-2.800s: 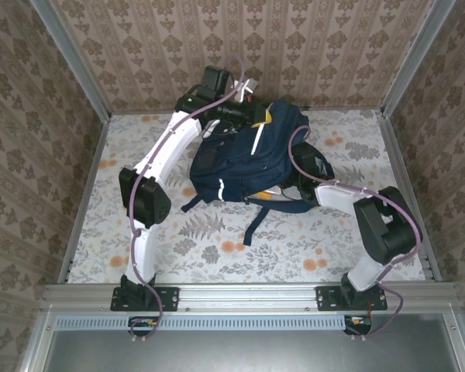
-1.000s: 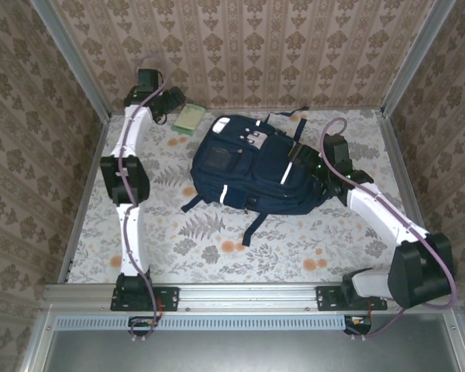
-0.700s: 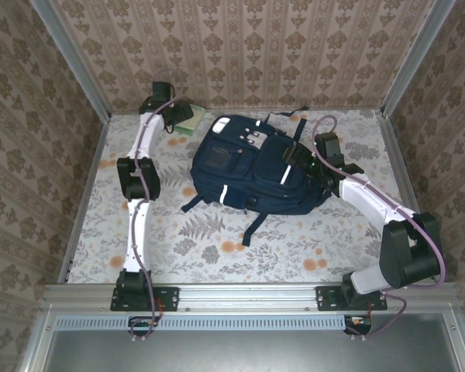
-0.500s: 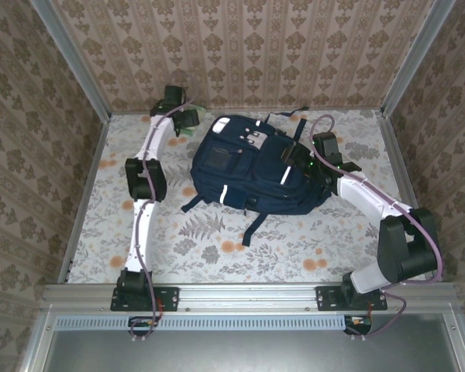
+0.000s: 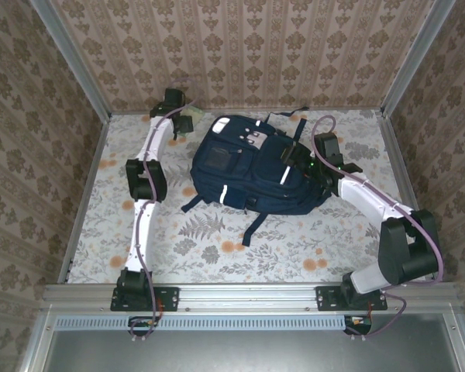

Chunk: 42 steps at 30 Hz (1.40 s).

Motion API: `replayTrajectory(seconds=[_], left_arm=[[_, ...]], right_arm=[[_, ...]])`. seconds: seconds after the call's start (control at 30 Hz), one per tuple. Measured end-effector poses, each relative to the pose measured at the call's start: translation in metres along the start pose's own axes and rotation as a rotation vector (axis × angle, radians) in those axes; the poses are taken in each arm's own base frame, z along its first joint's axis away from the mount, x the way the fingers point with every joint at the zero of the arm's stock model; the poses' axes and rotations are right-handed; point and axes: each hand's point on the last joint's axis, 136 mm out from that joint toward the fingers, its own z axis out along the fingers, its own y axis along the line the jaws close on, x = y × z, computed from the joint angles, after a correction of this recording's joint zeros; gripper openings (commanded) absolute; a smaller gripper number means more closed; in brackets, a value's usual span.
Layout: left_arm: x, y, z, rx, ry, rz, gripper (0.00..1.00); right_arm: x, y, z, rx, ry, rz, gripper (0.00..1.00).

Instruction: Pack the student bag

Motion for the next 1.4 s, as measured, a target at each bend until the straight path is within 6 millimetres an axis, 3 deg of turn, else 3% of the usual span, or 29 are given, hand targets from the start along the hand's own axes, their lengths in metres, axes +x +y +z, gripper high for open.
replayTrajectory(seconds=[0.37, 0.67, 0.83, 1.2, 1.27, 1.33, 1.4], left_arm=[[0.009, 0.004, -0.003, 0.003, 0.047, -0.007, 0.78], [0.042, 0.016, -0.018, 0.043, 0.193, -0.072, 0.7], [0.078, 0.031, -0.04, 0.047, 0.29, -0.116, 0.69], [0.197, 0.07, -0.109, 0.098, 0.38, -0.414, 0.69], [0.21, 0.074, -0.117, 0.104, 0.37, -0.461, 0.62], [0.218, 0.075, -0.123, 0.118, 0.349, -0.498, 0.48], [0.232, 0.074, -0.133, 0.135, 0.343, -0.533, 0.39]], right_arm=[[-0.003, 0.007, -0.014, -0.033, -0.022, 0.009, 0.9], [-0.019, 0.026, -0.04, -0.112, -0.093, 0.01, 0.9], [-0.022, 0.034, -0.044, -0.146, -0.103, 0.015, 0.9], [-0.015, 0.049, -0.044, -0.228, -0.075, 0.047, 0.89], [-0.01, 0.055, -0.044, -0.245, -0.06, 0.033, 0.89], [0.0, 0.065, -0.042, -0.26, -0.033, 0.001, 0.89], [0.013, 0.082, -0.039, -0.282, 0.008, -0.058, 0.89]])
